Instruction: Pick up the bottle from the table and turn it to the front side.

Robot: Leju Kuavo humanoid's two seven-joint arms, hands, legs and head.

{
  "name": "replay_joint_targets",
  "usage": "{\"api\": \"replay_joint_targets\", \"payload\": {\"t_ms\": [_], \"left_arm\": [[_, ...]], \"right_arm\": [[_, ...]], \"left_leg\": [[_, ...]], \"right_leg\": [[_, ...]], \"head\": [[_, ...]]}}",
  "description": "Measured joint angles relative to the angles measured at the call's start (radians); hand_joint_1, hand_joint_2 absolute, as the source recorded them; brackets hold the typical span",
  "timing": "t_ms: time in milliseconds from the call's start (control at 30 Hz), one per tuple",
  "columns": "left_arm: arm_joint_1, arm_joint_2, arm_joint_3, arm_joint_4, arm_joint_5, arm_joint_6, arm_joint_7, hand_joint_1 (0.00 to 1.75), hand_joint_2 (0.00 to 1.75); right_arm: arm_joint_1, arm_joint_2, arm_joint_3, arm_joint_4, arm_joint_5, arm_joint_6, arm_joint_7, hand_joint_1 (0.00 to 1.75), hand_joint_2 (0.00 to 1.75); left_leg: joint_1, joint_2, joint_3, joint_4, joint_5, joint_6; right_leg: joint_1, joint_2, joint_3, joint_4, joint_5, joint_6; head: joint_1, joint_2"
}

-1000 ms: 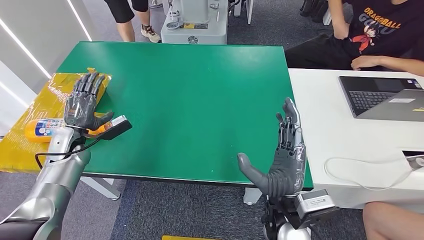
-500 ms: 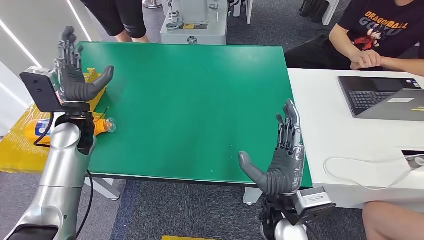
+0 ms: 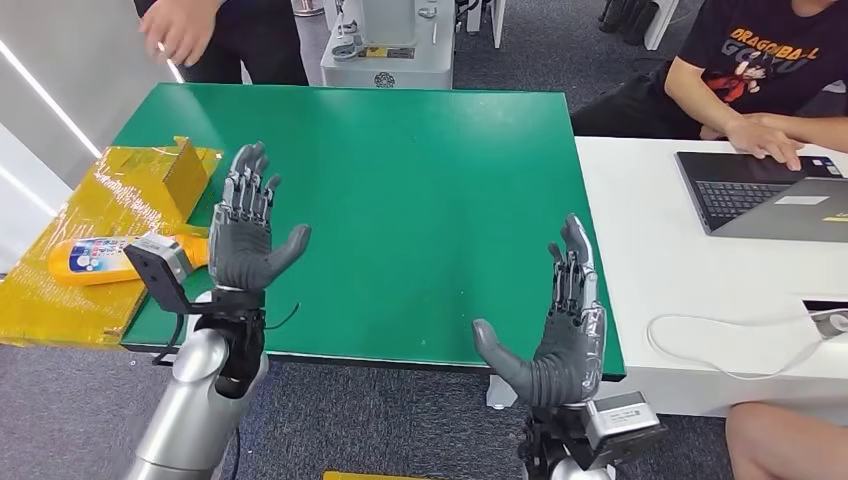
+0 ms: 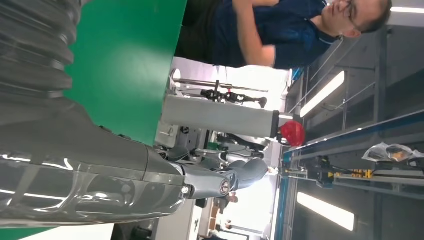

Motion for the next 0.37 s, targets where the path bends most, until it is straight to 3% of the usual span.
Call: {"api": "replay_joint_targets", "payload": {"t_ms": [367], "left_arm": [[0.081,-0.041,-0.023,-0.044,0.009,-0.029,0.03,0.0,1.75]], "right_arm": [[0.018,0.002,0.0,-0.029,0.004,0.022,0.012,0.0,1.75]], "left_leg": [[0.0,0.0,0.0,0.0,0.0,0.0]], "right_leg": [[0.0,0.0,0.0,0.001,0.0,0.0]], "head": [[0.0,0.0]]}}
